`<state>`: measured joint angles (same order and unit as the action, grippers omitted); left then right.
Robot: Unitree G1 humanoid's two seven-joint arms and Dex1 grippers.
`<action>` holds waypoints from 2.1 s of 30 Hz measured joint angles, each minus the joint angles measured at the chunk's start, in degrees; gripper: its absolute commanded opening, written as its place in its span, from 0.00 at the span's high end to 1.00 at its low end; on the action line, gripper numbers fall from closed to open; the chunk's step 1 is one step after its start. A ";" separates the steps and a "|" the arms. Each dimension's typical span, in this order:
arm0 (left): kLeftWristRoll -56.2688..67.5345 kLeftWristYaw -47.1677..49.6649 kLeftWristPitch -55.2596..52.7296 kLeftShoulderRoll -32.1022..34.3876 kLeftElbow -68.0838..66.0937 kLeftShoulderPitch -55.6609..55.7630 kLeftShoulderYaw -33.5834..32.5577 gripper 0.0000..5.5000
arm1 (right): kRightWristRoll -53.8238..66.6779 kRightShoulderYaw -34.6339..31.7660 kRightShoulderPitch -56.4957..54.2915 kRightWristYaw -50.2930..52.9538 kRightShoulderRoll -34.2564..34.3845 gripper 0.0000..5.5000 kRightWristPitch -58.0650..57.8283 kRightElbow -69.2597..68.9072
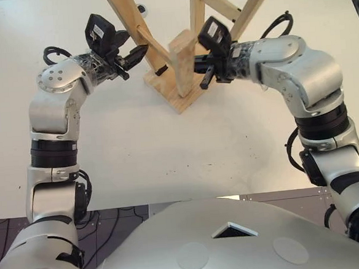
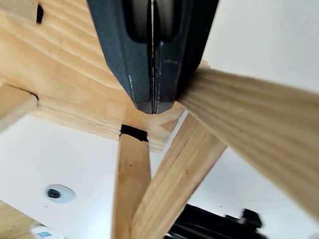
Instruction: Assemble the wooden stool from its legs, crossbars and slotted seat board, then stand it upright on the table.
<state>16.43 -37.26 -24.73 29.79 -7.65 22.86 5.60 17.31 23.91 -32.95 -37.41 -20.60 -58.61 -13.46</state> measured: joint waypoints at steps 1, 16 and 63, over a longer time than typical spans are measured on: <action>-1.49 -0.42 1.48 -0.93 -3.75 2.18 0.91 0.55 | -0.68 1.47 -0.46 0.40 1.57 1.00 -0.07 0.38; -2.65 -8.19 6.20 3.37 -1.96 -3.54 -4.08 0.55 | 14.17 -25.88 -17.83 1.43 6.44 1.00 -18.43 -4.30; 2.72 -17.01 -2.14 2.36 15.10 -12.48 6.58 0.77 | -17.72 -12.70 -5.11 -28.83 -13.76 0.60 59.12 55.83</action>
<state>19.15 -54.27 -26.86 32.15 7.44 10.38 12.18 -0.41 11.21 -38.06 -66.23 -34.36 0.51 42.37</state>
